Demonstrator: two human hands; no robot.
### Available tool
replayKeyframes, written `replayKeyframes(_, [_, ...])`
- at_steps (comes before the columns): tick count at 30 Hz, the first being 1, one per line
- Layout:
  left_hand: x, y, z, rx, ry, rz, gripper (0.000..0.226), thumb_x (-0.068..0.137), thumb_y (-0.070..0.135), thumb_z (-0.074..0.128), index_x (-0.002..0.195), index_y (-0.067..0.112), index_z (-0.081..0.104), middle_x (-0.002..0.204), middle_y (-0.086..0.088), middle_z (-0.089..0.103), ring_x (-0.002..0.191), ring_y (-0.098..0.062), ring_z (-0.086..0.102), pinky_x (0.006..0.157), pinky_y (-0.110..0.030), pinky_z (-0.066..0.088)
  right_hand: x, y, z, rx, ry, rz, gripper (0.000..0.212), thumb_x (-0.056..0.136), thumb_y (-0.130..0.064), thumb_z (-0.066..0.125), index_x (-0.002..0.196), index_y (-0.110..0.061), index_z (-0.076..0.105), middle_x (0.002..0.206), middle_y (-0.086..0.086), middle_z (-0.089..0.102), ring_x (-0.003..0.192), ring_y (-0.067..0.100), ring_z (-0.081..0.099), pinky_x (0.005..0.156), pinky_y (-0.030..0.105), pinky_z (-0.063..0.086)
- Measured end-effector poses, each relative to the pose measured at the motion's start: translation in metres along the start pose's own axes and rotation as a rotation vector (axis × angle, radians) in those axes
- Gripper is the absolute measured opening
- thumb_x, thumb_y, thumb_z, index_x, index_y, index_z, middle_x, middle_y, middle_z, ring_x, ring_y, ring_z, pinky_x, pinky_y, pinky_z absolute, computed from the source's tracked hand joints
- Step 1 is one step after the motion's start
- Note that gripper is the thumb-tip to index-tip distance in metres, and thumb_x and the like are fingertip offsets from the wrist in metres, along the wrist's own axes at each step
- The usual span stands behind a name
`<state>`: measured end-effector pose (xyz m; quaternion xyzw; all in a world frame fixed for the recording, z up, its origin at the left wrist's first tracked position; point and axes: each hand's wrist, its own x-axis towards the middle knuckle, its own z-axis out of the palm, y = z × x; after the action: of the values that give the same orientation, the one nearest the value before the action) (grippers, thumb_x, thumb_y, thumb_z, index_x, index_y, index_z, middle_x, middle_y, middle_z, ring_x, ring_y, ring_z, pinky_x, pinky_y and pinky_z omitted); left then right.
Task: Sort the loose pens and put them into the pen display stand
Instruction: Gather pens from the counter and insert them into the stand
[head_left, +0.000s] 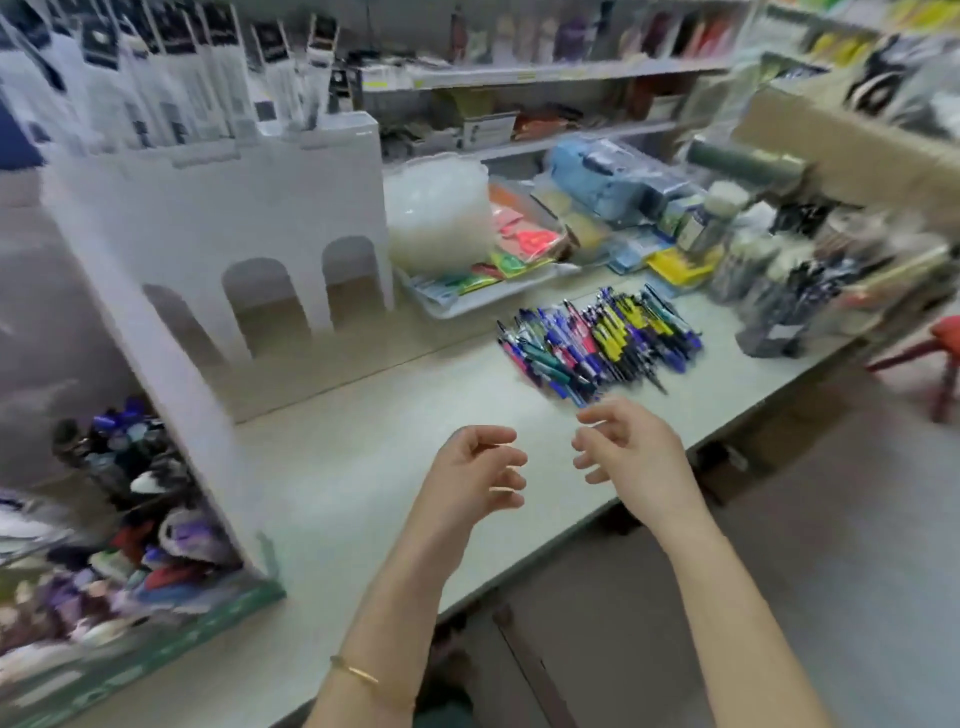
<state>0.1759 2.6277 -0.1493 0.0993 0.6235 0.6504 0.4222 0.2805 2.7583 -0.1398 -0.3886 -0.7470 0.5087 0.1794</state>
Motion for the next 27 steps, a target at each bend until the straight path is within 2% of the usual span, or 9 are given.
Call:
replayKeyframes(4, [0.053, -0.023, 0.046, 0.106, 0.051, -0.066, 0.017, 0.094, 0.006, 0.052, 0.11, 0.008, 0.058, 0.095, -0.009, 0.063, 0.075, -0.016, 0.061, 0.063, -0.024, 0.055, 0.037, 0.034, -0.034, 0.03, 0.031, 0.067, 0.019, 0.091, -0.006, 0.055, 0.089, -0.025, 0.058, 0.08, 0.006, 0.066, 0.063, 0.013, 0.065, 0.055, 0.024, 0.049])
replayKeyframes(8, [0.115, -0.038, 0.082, 0.207, 0.143, -0.066, 0.016, 0.097, 0.011, 0.047, 0.111, 0.011, 0.056, 0.098, -0.004, 0.06, 0.082, -0.015, 0.059, 0.062, -0.022, 0.052, 0.087, 0.053, -0.054, -0.012, -0.001, 0.105, 0.016, 0.092, -0.007, 0.054, 0.09, -0.022, 0.059, 0.081, 0.006, 0.067, 0.065, 0.013, 0.066, 0.055, 0.023, 0.05])
replayKeyframes(10, [0.151, -0.046, 0.094, 0.312, 0.232, -0.039, 0.01, 0.096, 0.013, 0.046, 0.096, 0.014, 0.055, 0.085, -0.002, 0.056, 0.074, -0.019, 0.055, 0.06, -0.024, 0.045, 0.115, 0.06, -0.06, -0.045, -0.038, 0.121, 0.014, 0.092, -0.007, 0.054, 0.091, -0.02, 0.059, 0.081, 0.005, 0.067, 0.066, 0.013, 0.065, 0.056, 0.024, 0.052])
replayKeyframes(12, [0.19, -0.053, 0.101, 0.426, 0.357, -0.005, 0.017, 0.092, 0.016, 0.048, 0.078, 0.009, 0.056, 0.072, -0.013, 0.051, 0.067, -0.031, 0.047, 0.057, -0.029, 0.036, 0.145, 0.063, -0.063, -0.084, -0.094, 0.13, 0.013, 0.093, -0.007, 0.053, 0.097, -0.017, 0.061, 0.082, 0.004, 0.067, 0.07, 0.015, 0.066, 0.058, 0.025, 0.054])
replayKeyframes(13, [0.207, -0.055, 0.104, 0.472, 0.413, -0.012, 0.024, 0.091, 0.021, 0.05, 0.077, 0.004, 0.057, 0.075, -0.02, 0.054, 0.07, -0.036, 0.05, 0.058, -0.031, 0.037, 0.161, 0.064, -0.063, -0.12, -0.128, 0.126, 0.013, 0.093, -0.008, 0.053, 0.099, -0.016, 0.061, 0.082, 0.002, 0.067, 0.071, 0.015, 0.066, 0.059, 0.025, 0.054])
replayKeyframes(15, [0.235, -0.06, 0.106, 0.571, 0.532, -0.051, 0.035, 0.091, 0.034, 0.049, 0.081, 0.002, 0.061, 0.084, -0.018, 0.06, 0.079, -0.035, 0.058, 0.065, -0.035, 0.043, 0.189, 0.064, -0.06, -0.22, -0.225, 0.101, 0.013, 0.094, -0.01, 0.052, 0.1, -0.018, 0.061, 0.083, 0.0, 0.066, 0.072, 0.013, 0.065, 0.062, 0.026, 0.054])
replayKeyframes(18, [0.255, -0.056, 0.111, 0.755, 0.648, -0.068, 0.038, 0.094, 0.041, 0.051, 0.086, 0.004, 0.059, 0.091, -0.013, 0.059, 0.085, -0.031, 0.056, 0.069, -0.039, 0.045, 0.222, 0.065, -0.054, -0.279, -0.314, 0.064, 0.013, 0.094, -0.013, 0.052, 0.1, -0.02, 0.061, 0.084, -0.001, 0.066, 0.071, 0.012, 0.065, 0.069, 0.032, 0.056])
replayKeyframes(21, [0.259, -0.05, 0.117, 0.836, 0.706, -0.078, 0.033, 0.094, 0.037, 0.054, 0.093, 0.004, 0.055, 0.099, -0.012, 0.054, 0.092, -0.031, 0.052, 0.076, -0.041, 0.044, 0.243, 0.068, -0.052, -0.214, -0.335, 0.059, 0.012, 0.093, -0.011, 0.053, 0.096, -0.019, 0.062, 0.081, 0.001, 0.066, 0.069, 0.013, 0.065, 0.068, 0.036, 0.056])
replayKeyframes(27, [0.268, -0.048, 0.118, 0.853, 0.79, -0.069, 0.026, 0.099, 0.028, 0.045, 0.097, 0.003, 0.054, 0.102, -0.013, 0.052, 0.094, -0.032, 0.051, 0.078, -0.04, 0.044, 0.275, 0.075, -0.061, -0.099, -0.361, 0.084, 0.017, 0.094, -0.007, 0.051, 0.094, -0.02, 0.062, 0.079, 0.002, 0.067, 0.059, 0.006, 0.062, 0.058, 0.029, 0.055])
